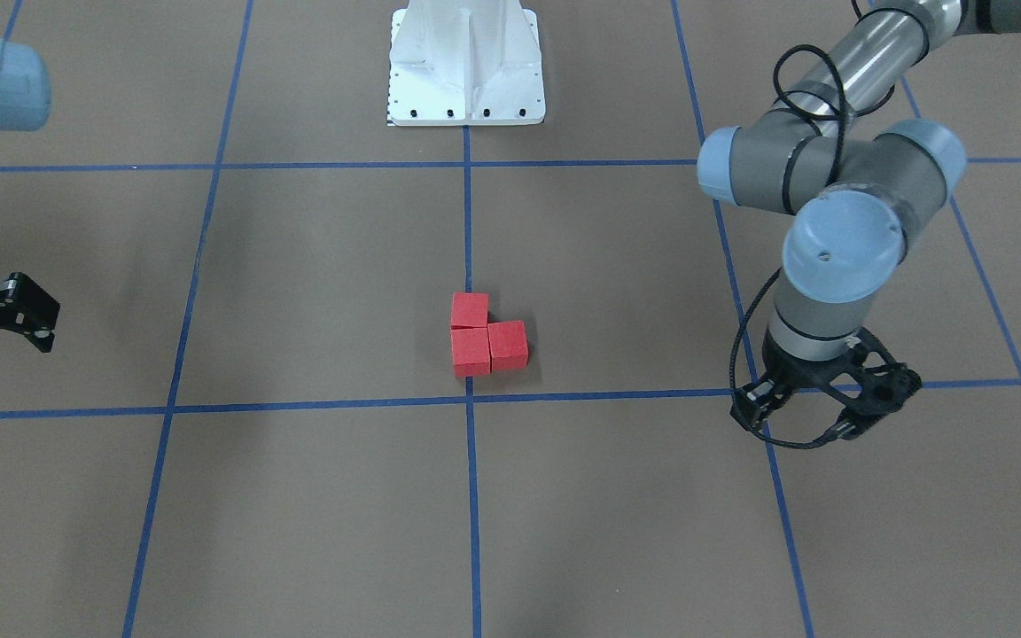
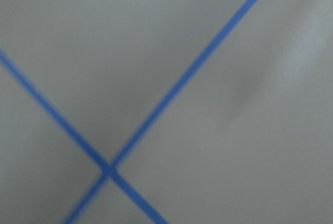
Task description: Form red blocks into L shape at center
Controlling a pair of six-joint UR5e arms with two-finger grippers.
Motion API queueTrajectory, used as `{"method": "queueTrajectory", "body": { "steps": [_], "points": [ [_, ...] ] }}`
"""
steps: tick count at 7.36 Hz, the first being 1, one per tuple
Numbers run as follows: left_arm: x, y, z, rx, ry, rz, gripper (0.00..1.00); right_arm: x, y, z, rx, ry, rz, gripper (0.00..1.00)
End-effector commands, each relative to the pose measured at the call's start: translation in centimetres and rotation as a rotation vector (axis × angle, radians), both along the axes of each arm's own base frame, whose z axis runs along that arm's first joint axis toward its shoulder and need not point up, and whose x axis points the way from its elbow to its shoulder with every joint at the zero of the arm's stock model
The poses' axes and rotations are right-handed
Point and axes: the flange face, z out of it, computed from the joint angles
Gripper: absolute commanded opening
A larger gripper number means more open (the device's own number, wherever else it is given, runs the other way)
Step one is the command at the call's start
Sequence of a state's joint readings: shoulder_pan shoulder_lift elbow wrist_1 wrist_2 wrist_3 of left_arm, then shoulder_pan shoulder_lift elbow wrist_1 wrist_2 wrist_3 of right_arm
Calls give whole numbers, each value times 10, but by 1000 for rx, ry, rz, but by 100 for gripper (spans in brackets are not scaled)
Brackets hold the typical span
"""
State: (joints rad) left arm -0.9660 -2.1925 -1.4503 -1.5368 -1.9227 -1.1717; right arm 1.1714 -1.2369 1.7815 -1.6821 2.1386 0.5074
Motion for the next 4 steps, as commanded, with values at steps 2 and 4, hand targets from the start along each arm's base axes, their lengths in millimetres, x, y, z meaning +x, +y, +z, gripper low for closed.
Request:
{"method": "queueTrajectory", "body": {
  "steps": [2, 4],
  "points": [
    [-179, -15, 100, 182, 48, 327, 100, 100, 11, 94, -31, -15, -69, 99],
    [-292, 17, 179, 279, -20, 484, 100, 173, 47, 146, -30, -87, -84, 99]
  ]
}}
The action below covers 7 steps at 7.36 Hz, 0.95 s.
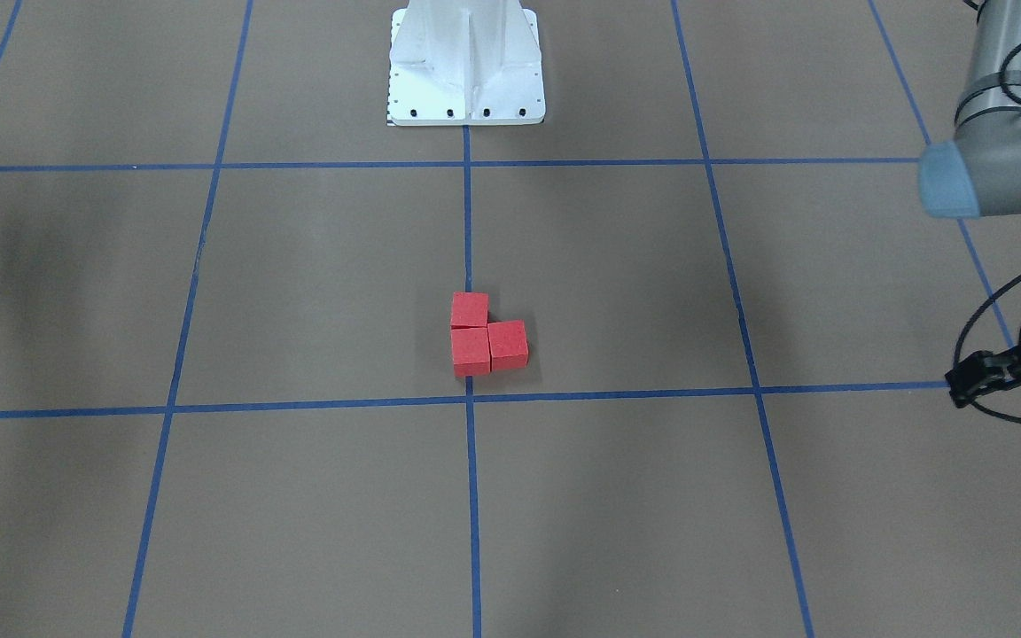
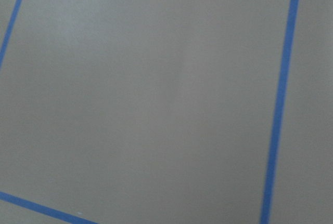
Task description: Form red blocks into L shape at center
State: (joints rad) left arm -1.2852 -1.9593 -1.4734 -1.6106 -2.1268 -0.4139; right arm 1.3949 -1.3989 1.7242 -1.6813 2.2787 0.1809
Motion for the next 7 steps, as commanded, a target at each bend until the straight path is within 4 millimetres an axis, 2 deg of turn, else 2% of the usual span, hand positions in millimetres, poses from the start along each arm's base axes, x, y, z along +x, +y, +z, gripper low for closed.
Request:
{"method": "queueTrajectory", "body": {
  "steps": [1, 3, 4, 5, 6, 7],
  "points": [
    [-109, 35, 71, 88, -28, 130, 100, 59, 40, 49, -16, -57, 1, 99],
    [-172, 63, 107, 87, 13, 105, 100, 76, 54, 63, -37, -55, 32, 99],
    [-181, 72, 123, 123, 44, 138, 100, 84, 58, 66, -42, -56, 46, 99],
    [-179, 92, 138, 124, 62, 137, 100, 86, 63, 73, -57, -54, 51, 99],
    [-179, 111, 163, 111, 60, 135, 100, 86, 72, 81, -73, -53, 50, 99],
    [-178, 128, 174, 112, 63, 134, 100, 86, 74, 79, -70, -56, 50, 99]
  ]
}}
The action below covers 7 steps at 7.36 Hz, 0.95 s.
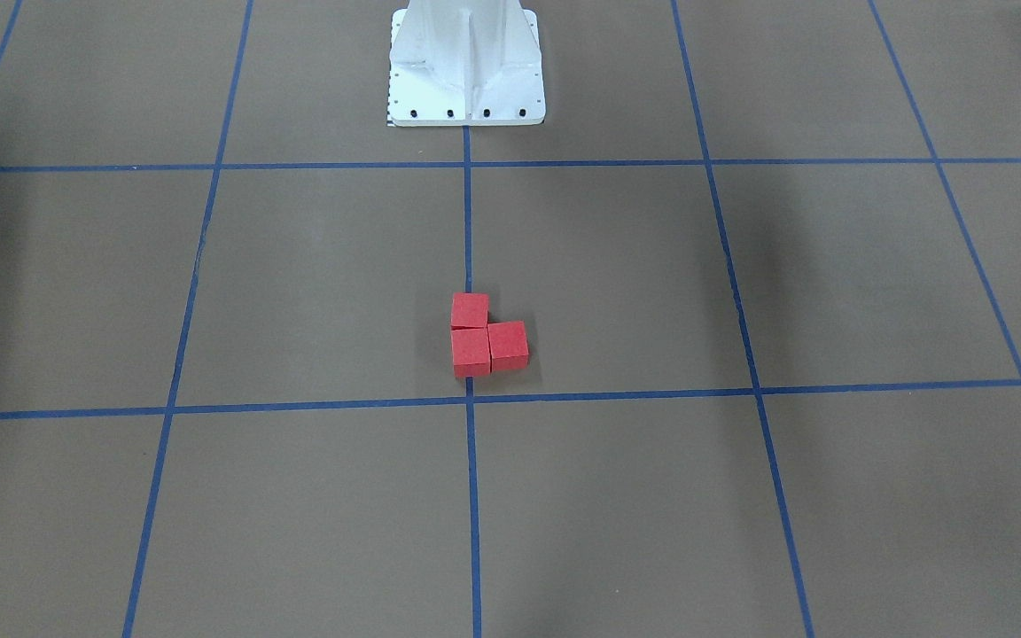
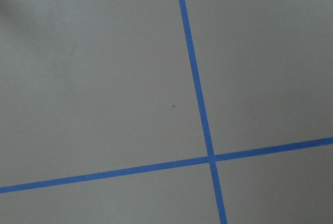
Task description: Form red blocks into L shape at center
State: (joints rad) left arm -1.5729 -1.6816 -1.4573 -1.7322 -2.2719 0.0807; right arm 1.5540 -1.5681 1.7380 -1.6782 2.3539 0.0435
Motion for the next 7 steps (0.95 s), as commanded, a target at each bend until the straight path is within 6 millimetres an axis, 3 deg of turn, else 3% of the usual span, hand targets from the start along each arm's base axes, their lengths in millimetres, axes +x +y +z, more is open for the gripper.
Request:
{"method": "queueTrajectory", "body": {
  "steps": [1, 3, 4, 7],
  "points": [
    [-1, 22, -7, 41, 10, -21, 100, 1, 6, 5, -11, -2, 1, 99],
    [1, 39, -19, 5, 34, -71, 100, 1, 9, 8, -19, -4, 3, 99],
    [6, 51, -16, -12, 94, -57, 100, 1, 11, 10, -23, -8, 3, 99],
    [5, 53, -13, -14, 90, -59, 100, 1, 17, 15, -36, -10, 5, 99]
  ]
}}
